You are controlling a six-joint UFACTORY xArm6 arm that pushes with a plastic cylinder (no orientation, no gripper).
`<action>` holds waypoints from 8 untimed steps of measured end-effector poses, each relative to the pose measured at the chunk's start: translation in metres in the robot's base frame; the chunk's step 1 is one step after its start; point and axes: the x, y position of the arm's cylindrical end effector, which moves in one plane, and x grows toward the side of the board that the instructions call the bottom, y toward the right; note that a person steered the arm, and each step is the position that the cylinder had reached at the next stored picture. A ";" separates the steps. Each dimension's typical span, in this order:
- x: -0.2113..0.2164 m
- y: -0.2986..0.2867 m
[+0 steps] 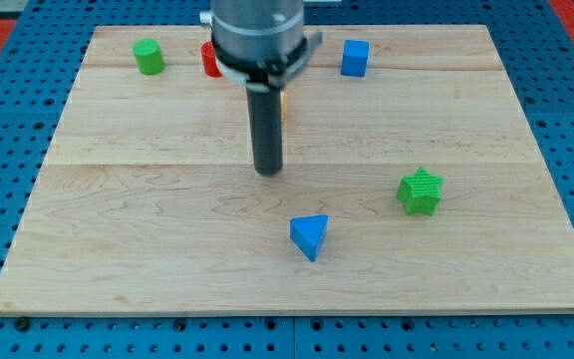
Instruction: Point your arm at the blue triangle
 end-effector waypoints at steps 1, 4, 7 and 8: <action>0.023 0.000; 0.065 -0.005; 0.115 -0.003; 0.126 0.038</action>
